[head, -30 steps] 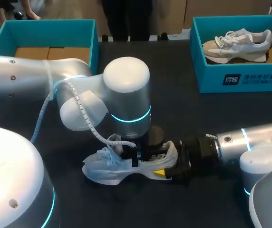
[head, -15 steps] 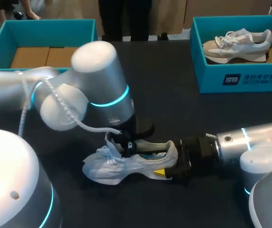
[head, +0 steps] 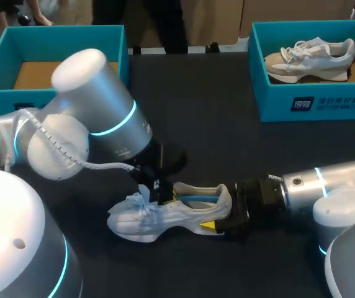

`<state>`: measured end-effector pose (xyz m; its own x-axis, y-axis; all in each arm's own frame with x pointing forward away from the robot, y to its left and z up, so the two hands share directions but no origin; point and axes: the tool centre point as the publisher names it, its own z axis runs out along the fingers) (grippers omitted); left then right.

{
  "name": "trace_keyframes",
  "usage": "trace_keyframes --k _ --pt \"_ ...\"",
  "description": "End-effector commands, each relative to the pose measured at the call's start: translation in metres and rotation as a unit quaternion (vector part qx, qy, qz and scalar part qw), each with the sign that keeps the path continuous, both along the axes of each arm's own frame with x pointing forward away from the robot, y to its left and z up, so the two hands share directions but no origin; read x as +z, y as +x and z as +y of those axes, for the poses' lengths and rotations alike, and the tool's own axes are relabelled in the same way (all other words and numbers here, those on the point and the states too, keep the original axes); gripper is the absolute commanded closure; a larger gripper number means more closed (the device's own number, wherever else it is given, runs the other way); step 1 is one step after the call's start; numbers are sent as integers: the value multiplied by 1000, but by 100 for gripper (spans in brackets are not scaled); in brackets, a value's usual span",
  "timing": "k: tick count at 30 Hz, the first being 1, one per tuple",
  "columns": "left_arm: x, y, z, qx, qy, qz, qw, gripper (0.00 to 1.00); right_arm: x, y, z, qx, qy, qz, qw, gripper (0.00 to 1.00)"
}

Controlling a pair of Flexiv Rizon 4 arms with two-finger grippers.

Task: Take the shoe out of the shoebox, open the shoe tongue, remove and reinsert the insole, then place the shoe into the shoebox

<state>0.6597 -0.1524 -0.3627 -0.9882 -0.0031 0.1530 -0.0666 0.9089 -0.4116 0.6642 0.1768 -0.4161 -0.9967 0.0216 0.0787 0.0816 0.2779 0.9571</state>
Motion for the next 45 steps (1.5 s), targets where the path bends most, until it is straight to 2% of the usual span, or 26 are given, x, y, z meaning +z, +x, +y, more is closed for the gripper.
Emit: trace_keyframes --k 1,8,20,26,27,28,29,31,33,39,45 --pt "4 -7 9 17 -50 -10 999 100 1 -1 2 0 -3 1 1000 100" --pt "8 -5 13 42 -59 -20 997 100 1 -1 2 0 -3 1 1000 100" --pt "21 2 -11 77 -56 -72 993 100 1 -1 2 0 -3 1 1000 100" --pt "17 6 -8 104 -58 -72 990 100 1 -1 2 0 -3 1 1000 100" --pt "17 6 -7 104 -58 -72 990 68 1 -1 2 0 -3 1 1000 100" --pt "17 6 -7 104 -58 -71 990 53 1 -1 2 0 -3 1 1000 100" --pt "17 6 -7 103 -57 -70 991 29 1 -1 2 0 -3 1 1000 100" --pt "19 6 -8 97 -58 -70 991 30 1 -1 2 0 -3 1 1000 100" --pt "23 4 -9 87 -60 -73 992 20 1 -1 2 0 -3 1 1000 100" --pt "34 -1 -12 54 -60 -88 993 25 1 -1 2 0 -3 1 1000 100" --pt "45 -3 -23 17 -53 -108 993 36 1 -1 2 0 -3 1 1000 100"
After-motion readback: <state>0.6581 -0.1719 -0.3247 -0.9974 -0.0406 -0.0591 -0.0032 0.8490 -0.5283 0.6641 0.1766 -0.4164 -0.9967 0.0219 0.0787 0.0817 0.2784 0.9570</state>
